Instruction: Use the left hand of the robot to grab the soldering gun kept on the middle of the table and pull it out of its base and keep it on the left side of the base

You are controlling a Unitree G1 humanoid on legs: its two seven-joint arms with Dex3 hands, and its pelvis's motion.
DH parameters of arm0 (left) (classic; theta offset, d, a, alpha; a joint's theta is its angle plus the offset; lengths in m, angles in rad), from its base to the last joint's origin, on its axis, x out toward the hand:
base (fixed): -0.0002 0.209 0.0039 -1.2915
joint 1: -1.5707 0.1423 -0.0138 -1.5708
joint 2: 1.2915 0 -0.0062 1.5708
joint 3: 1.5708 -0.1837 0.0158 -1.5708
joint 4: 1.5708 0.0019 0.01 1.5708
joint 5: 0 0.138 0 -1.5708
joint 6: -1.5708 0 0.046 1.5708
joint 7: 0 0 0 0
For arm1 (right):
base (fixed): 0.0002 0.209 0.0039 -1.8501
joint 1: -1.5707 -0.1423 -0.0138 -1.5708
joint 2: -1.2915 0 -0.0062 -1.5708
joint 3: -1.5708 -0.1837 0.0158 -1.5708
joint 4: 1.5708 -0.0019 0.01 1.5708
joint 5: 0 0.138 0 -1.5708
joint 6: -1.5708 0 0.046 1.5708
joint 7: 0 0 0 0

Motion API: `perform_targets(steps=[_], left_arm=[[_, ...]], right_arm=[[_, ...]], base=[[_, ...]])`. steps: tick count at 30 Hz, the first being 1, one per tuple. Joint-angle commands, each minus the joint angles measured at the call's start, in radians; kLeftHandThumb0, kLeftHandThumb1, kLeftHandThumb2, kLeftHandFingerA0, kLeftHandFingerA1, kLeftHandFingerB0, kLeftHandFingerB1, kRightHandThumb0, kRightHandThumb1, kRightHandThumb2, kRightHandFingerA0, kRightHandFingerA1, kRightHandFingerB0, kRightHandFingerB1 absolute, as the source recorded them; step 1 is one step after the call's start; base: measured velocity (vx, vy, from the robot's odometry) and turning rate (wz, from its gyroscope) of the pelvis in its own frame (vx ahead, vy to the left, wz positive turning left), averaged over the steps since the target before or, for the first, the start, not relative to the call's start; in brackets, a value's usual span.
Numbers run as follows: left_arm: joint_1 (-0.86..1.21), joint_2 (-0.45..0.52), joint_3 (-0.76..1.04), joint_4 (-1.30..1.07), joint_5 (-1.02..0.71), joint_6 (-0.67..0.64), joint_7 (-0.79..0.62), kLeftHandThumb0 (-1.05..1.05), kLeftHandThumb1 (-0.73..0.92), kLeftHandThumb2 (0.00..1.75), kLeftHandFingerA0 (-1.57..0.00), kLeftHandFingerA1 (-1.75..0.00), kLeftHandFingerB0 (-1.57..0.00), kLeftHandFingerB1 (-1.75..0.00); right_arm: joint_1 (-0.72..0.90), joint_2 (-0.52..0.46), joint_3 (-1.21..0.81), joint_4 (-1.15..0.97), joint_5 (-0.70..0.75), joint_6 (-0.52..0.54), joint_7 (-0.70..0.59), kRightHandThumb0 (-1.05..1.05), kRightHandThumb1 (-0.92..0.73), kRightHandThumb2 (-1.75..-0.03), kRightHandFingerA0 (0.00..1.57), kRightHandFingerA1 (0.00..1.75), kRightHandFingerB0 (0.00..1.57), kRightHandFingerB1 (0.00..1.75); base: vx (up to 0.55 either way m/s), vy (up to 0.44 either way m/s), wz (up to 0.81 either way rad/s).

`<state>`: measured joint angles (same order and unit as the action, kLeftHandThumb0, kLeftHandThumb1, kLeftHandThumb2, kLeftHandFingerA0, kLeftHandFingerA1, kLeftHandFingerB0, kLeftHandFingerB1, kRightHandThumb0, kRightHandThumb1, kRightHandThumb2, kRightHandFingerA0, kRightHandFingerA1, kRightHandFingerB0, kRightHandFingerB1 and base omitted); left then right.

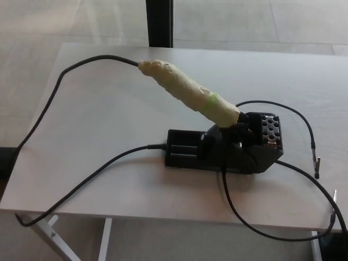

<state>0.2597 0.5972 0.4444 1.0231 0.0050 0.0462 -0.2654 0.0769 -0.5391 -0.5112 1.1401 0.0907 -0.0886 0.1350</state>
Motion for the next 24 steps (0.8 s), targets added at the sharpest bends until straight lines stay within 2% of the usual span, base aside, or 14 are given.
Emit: perform_targets(steps=[1, 2, 4, 5, 6, 7, 8, 9, 12, 17, 20, 21, 23, 24], left_arm=[[-0.120, 0.036, 0.068, -0.063, -0.104, 0.073, 0.021, -0.51, 0.69, 0.61, -0.59, -0.69, -0.60, -0.54], [-0.179, 0.031, 0.079, -0.085, -0.105, 0.035, 0.057, -0.51, 0.67, 0.60, -0.65, -0.66, -0.66, -0.53], [-0.184, 0.028, 0.090, -0.090, -0.105, 0.027, 0.064, -0.51, 0.67, 0.60, -0.65, -0.66, -0.66, -0.53], [-0.284, 0.007, 0.119, -0.288, -0.152, 0.020, 0.087, -0.52, 0.64, 0.59, -0.81, -0.78, -0.73, -0.51], [-0.283, 0.004, 0.122, -0.295, -0.150, 0.026, 0.087, -0.52, 0.64, 0.59, -0.81, -0.78, -0.73, -0.51], [-0.344, 0.021, 0.096, -0.351, -0.130, 0.020, 0.080, -0.55, 0.66, 0.60, -0.70, -0.63, -0.63, -0.44], [-0.369, 0.021, 0.094, -0.384, -0.130, 0.026, 0.080, -0.55, 0.66, 0.60, -0.70, -0.63, -0.63, -0.44], [-0.457, 0.031, 0.060, -0.518, -0.121, 0.076, 0.078, -0.48, 0.68, 0.61, -0.65, -0.51, -0.53, -0.40], [-0.626, 0.073, -0.051, -0.714, -0.074, 0.178, 0.015, -0.35, 0.73, 0.61, -0.42, -0.51, -0.36, -0.43], [-0.837, 0.084, -0.181, -0.738, -0.013, 0.193, -0.053, -0.37, 0.70, 0.60, -0.46, -0.49, -0.40, -0.41], [-0.956, 0.045, -0.282, -0.779, 0.018, 0.230, -0.086, -0.47, 0.69, 0.60, -0.52, -0.59, -0.47, -0.44], [-1.001, 0.035, -0.365, -0.830, 0.063, 0.241, -0.132, -0.53, 0.70, 0.61, -0.42, -0.62, -0.44, -0.45], [-1.027, 0.013, -0.407, -0.854, 0.060, 0.248, -0.143, -0.48, 0.68, 0.60, -0.45, -0.66, -0.47, -0.48], [-1.051, -0.004, -0.476, -0.880, 0.092, 0.222, -0.179, -0.48, 0.68, 0.60, -0.50, -0.65, -0.50, -0.48]], right_arm=[[-0.009, -0.030, -0.013, 0.030, 0.045, -0.044, 0.042, -1.05, -0.49, -1.27, 0.91, 1.39, 0.08, 0.85], [-0.008, -0.030, -0.011, 0.030, 0.046, -0.047, 0.045, -1.05, -0.48, -1.27, 0.88, 1.38, 0.09, 0.85], [-0.005, -0.030, -0.008, 0.033, 0.047, -0.050, 0.047, -1.05, -0.48, -1.27, 0.88, 1.38, 0.09, 0.85], [-0.005, -0.031, -0.006, 0.027, 0.047, -0.049, 0.042, -1.05, -0.49, -1.28, 0.89, 1.38, 0.10, 0.85], [-0.005, -0.031, -0.006, 0.028, 0.047, -0.049, 0.042, -1.05, -0.49, -1.28, 0.89, 1.38, 0.10, 0.85], [-0.007, -0.034, -0.004, 0.037, 0.045, -0.056, 0.047, -1.05, -0.51, -1.28, 0.88, 1.36, 0.10, 0.83], [-0.010, -0.036, -0.002, 0.044, 0.042, -0.054, 0.043, -1.05, -0.51, -1.28, 0.88, 1.36, 0.10, 0.83], [-0.012, -0.039, -0.003, 0.054, 0.043, -0.054, 0.049, -1.05, -0.49, -1.27, 0.88, 1.37, 0.08, 0.84], [-0.012, -0.041, -0.005, 0.054, 0.045, -0.050, 0.047, -1.05, -0.50, -1.27, 0.89, 1.36, 0.08, 0.86], [-0.012, -0.046, 0.000, 0.043, 0.041, -0.049, 0.050, -1.05, -0.50, -1.28, 0.91, 1.37, 0.06, 0.90], [-0.013, -0.049, 0.002, 0.051, 0.038, -0.054, 0.054, -1.05, -0.53, -1.27, 0.88, 1.32, 0.08, 0.93], [-0.011, -0.051, 0.008, 0.051, 0.031, -0.059, 0.052, -0.70, -0.24, -1.12, 1.21, 1.38, 0.02, 0.79], [-0.009, -0.056, 0.010, 0.049, 0.030, -0.061, 0.061, -0.72, -0.23, -1.12, 1.20, 1.38, 0.00, 0.79], [-0.010, -0.055, 0.008, 0.049, 0.032, -0.059, 0.060, -1.05, -0.62, -0.96, 0.74, 1.54, 0.00, 1.32]], base=[[0.00, 0.000, 0.00], [0.00, 0.000, 0.00], [0.00, 0.000, 0.00], [0.00, 0.000, 0.00], [0.00, 0.000, 0.00], [0.00, 0.000, 0.00], [0.00, 0.000, 0.00], [0.00, 0.000, 0.00], [0.00, 0.000, 0.00], [0.00, 0.000, 0.00], [0.00, 0.000, 0.00], [0.00, 0.000, 0.00], [0.00, 0.000, 0.00], [0.00, 0.000, 0.00]])
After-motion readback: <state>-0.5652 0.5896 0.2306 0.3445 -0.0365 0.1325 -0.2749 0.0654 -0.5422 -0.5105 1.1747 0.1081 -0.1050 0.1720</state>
